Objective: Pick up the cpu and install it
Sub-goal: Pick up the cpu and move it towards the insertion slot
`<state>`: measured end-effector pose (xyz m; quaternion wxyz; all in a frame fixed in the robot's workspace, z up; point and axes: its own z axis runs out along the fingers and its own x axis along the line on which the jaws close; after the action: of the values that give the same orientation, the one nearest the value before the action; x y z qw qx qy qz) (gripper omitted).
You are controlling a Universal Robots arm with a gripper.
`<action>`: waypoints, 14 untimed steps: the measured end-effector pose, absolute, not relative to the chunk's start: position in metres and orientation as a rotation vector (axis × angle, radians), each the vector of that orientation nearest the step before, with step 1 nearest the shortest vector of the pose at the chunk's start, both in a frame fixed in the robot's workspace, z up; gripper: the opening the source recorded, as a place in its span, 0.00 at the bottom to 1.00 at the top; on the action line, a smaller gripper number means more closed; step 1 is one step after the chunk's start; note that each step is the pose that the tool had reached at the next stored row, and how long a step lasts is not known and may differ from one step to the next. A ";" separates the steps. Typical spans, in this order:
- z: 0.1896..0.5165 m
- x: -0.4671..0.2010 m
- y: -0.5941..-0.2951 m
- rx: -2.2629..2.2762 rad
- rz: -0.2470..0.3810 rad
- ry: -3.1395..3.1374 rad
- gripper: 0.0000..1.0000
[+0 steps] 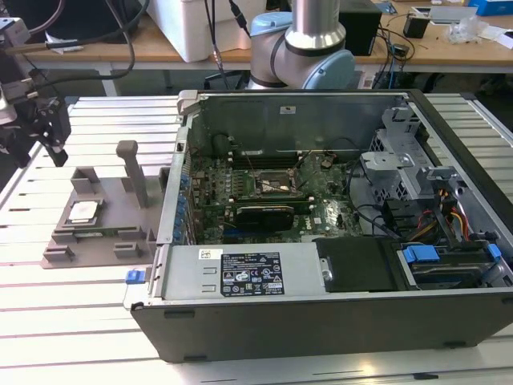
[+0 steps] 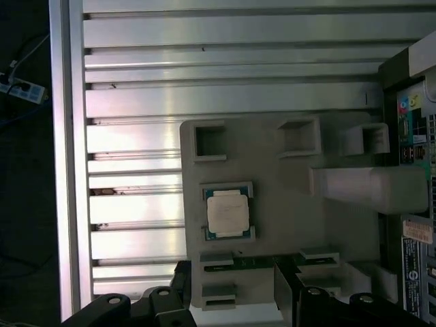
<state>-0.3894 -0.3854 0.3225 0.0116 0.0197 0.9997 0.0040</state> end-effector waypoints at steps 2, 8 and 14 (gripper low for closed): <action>0.321 -0.389 -0.385 0.061 0.013 3.118 0.60; 0.316 -0.389 -0.385 0.061 0.013 3.118 0.60; 0.312 -0.389 -0.385 0.061 0.012 3.118 0.60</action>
<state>-0.3889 -0.3855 0.3117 0.0115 0.0197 0.9997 0.0040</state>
